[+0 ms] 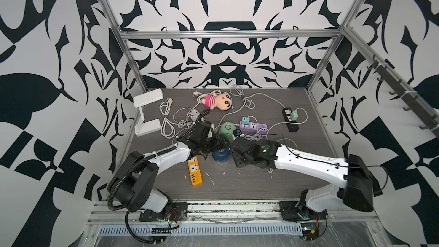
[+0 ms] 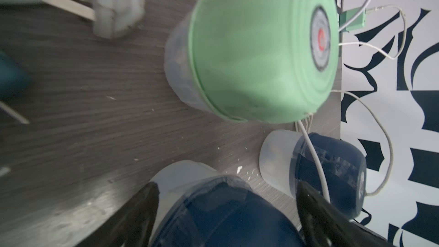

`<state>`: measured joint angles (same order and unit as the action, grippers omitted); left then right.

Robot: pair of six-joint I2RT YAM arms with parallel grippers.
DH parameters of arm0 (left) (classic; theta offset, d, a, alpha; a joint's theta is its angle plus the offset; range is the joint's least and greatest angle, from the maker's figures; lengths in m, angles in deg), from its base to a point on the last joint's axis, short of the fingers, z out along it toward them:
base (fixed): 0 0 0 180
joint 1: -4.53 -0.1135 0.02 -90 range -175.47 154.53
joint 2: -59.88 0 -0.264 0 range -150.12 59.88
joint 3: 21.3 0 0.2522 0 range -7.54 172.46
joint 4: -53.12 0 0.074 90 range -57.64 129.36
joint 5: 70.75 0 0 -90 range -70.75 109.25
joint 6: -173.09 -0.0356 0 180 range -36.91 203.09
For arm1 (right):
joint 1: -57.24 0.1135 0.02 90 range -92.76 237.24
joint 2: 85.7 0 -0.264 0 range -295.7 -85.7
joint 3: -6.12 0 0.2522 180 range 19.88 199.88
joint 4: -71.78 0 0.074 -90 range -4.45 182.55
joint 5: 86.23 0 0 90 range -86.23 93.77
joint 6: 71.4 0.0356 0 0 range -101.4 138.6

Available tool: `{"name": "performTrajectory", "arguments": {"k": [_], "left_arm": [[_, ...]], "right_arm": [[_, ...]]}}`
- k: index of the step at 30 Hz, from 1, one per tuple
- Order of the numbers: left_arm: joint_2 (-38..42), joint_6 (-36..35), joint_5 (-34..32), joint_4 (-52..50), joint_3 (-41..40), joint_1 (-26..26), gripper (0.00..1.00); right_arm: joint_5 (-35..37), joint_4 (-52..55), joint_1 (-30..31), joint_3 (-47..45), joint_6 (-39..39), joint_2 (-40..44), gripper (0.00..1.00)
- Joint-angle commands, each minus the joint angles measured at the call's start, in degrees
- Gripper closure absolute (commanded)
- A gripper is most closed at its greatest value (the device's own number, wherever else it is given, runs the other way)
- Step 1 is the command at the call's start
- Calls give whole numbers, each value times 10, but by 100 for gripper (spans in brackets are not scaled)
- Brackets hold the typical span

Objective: Charge the cordless meat grinders
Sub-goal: Move the cordless meat grinder to the center of the board, then pick up the charging cable from the center of the board.

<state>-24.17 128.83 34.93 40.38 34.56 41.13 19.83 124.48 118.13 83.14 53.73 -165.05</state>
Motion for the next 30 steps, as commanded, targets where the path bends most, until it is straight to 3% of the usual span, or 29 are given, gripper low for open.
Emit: {"name": "performTrajectory", "arguments": {"k": [1, 6, 14, 19, 20, 26, 30], "left_arm": [[-3, 21, -10, -2, -12, 19, 8], [12, 9, -36, -41, 12, 23, 6], [68, -79, -164, -219, 103, 18, 0], [83, -107, -202, -269, 132, -9, 1], [85, -107, -200, -273, 133, -18, 1], [77, -110, -185, -294, 148, -89, 0], [49, -123, -185, -310, 171, -124, 2]], "right_arm": [[-1, 24, -10, 32, -18, 32, 38], [-10, 19, -40, 51, -37, 39, 37], [-44, 3, -118, 85, 6, 22, 32], [-24, 2, -132, 112, -1, 25, 18], [-36, -13, -141, 105, -8, 30, 1], [-129, -85, -209, 66, -52, 39, 0], [-144, -90, -220, 75, -86, 25, 14]]}}
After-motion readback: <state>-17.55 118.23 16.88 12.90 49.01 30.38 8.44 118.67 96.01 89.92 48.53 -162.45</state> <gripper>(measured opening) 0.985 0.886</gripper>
